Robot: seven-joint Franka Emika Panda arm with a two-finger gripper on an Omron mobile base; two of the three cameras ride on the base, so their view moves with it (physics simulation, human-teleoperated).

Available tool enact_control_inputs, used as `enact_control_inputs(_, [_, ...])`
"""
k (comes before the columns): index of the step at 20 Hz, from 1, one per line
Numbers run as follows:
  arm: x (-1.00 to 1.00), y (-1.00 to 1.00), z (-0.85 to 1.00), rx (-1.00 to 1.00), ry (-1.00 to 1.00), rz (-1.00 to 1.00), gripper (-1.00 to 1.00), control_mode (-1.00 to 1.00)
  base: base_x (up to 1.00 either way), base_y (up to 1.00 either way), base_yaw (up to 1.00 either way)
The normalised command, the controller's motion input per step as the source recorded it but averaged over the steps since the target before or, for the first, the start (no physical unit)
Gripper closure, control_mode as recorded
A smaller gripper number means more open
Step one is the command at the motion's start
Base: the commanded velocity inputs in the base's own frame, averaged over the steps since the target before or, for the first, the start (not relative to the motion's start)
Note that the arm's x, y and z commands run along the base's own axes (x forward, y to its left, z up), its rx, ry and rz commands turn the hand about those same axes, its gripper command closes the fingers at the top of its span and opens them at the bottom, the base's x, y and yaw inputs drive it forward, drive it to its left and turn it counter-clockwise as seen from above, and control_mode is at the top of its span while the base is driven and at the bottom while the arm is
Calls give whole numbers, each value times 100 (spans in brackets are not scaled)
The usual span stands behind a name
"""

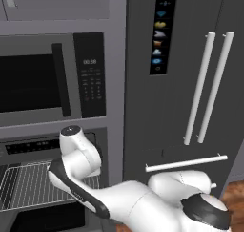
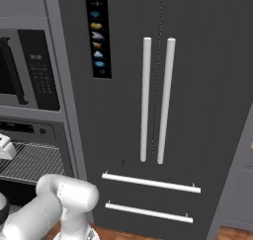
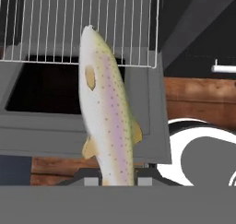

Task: Take the fish from the oven and place it on the plate on the counter.

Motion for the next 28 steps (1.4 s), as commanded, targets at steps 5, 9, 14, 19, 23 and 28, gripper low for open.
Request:
enact_control_inputs(5, [-100,-63,0,0,-15,0,100,-100,0,0,0])
enact_control_inputs(9, [-47,-80,8,0,-11,-1,100,-100,0,0,0])
enact_control_inputs(14, [15,-92,13,0,-5,-8,100,-100,0,0,0])
enact_control_inputs(19, [24,-95,5,0,-3,-8,100,-100,0,0,0])
enact_control_inputs(23, [11,-83,2,0,-2,-7,100,-100,0,0,0])
enact_control_inputs(28, [0,-37,0,0,-1,-3,100,100,0,-59,-4])
